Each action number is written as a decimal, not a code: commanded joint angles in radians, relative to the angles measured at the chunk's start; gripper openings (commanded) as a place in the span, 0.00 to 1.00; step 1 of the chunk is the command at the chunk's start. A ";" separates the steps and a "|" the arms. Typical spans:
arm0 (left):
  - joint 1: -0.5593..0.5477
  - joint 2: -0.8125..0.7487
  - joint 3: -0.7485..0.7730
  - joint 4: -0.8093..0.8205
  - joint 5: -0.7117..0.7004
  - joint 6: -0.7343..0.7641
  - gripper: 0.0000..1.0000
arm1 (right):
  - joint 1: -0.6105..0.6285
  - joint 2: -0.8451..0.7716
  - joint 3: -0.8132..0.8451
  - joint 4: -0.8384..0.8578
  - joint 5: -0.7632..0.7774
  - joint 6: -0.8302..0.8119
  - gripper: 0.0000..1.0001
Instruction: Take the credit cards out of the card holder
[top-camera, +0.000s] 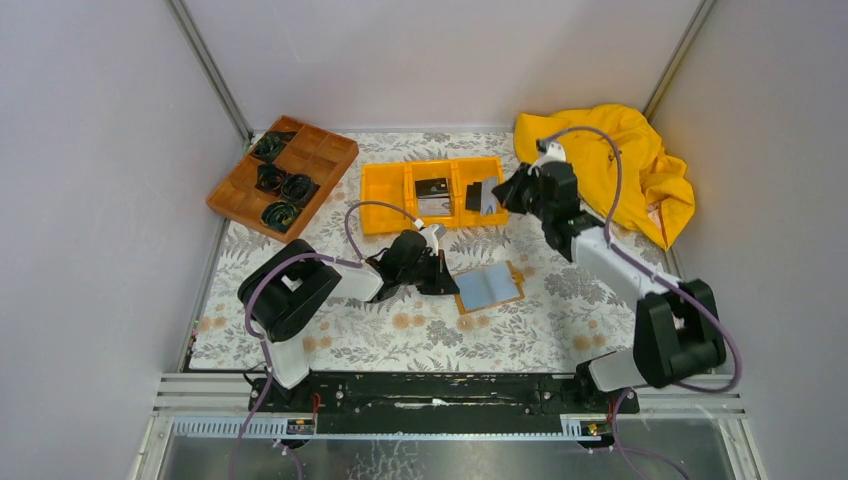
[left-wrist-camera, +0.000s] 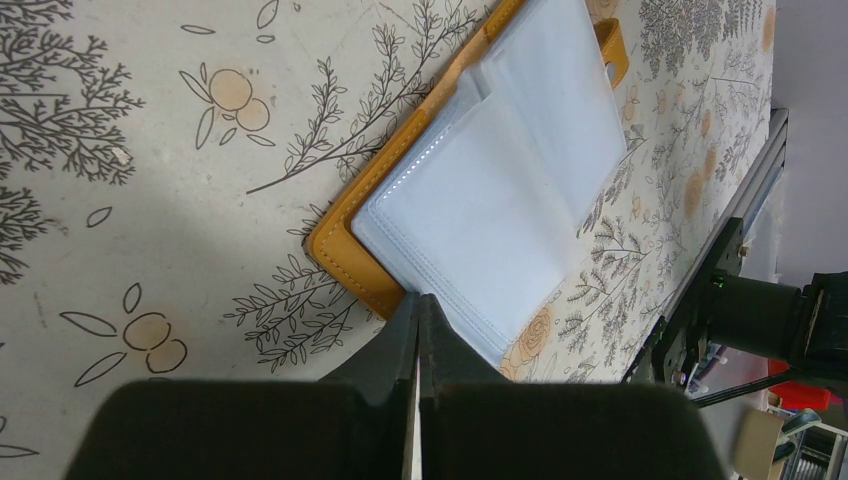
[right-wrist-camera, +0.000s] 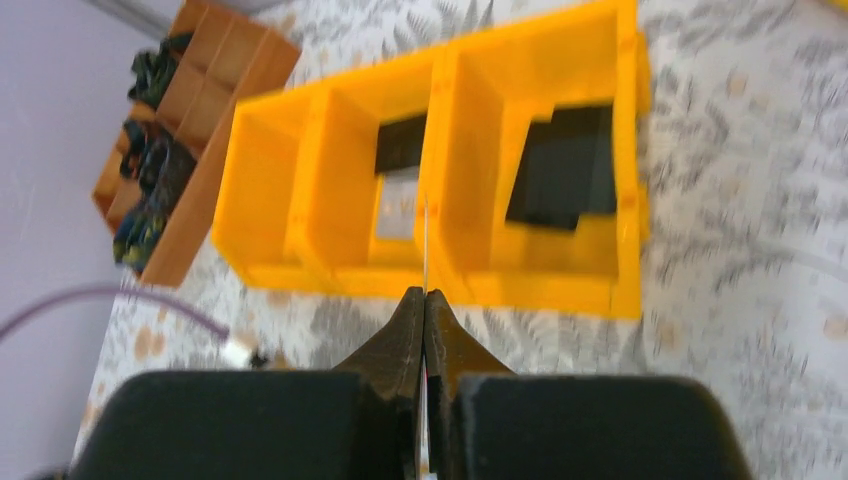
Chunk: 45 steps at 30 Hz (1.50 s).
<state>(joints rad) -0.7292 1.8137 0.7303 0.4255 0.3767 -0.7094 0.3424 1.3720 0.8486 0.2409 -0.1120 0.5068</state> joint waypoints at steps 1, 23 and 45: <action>0.001 0.016 -0.022 -0.028 -0.007 0.010 0.00 | -0.061 0.187 0.213 -0.015 -0.012 -0.038 0.00; 0.000 0.040 -0.011 -0.013 0.047 -0.005 0.00 | -0.095 0.688 0.591 -0.071 -0.178 -0.088 0.00; 0.001 0.037 0.007 -0.077 -0.024 0.026 0.01 | -0.056 0.299 0.278 0.111 0.072 -0.112 0.56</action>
<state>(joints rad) -0.7254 1.8233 0.7368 0.4252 0.3962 -0.7189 0.2565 1.8164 1.1419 0.2520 -0.1238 0.4366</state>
